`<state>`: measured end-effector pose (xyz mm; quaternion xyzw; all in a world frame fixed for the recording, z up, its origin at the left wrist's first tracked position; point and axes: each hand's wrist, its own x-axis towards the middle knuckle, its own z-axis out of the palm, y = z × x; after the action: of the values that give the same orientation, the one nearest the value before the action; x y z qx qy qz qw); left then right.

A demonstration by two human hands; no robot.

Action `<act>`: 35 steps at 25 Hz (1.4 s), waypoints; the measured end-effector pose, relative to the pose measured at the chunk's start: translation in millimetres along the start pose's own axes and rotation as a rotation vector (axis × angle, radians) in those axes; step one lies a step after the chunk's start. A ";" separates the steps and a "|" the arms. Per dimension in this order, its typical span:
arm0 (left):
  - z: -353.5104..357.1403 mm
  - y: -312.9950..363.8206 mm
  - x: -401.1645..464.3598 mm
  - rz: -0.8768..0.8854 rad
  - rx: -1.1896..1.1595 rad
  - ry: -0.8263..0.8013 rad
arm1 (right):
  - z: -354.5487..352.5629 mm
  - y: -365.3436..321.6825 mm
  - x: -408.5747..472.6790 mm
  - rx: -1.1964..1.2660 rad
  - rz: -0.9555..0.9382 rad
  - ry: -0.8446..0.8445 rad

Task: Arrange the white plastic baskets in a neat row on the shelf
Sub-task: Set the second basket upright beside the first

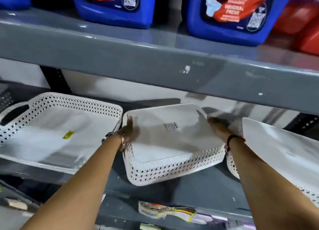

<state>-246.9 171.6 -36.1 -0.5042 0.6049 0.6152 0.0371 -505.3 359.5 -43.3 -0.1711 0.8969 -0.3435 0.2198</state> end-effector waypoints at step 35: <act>55.1 60.3 -31.6 0.486 0.645 0.385 | -65.4 46.6 -112.4 -0.078 -0.196 0.409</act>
<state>-302.7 216.5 14.3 -0.4156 0.8626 0.2808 -0.0665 -451.1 479.2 -0.8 -0.1926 0.9144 -0.3561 -0.0079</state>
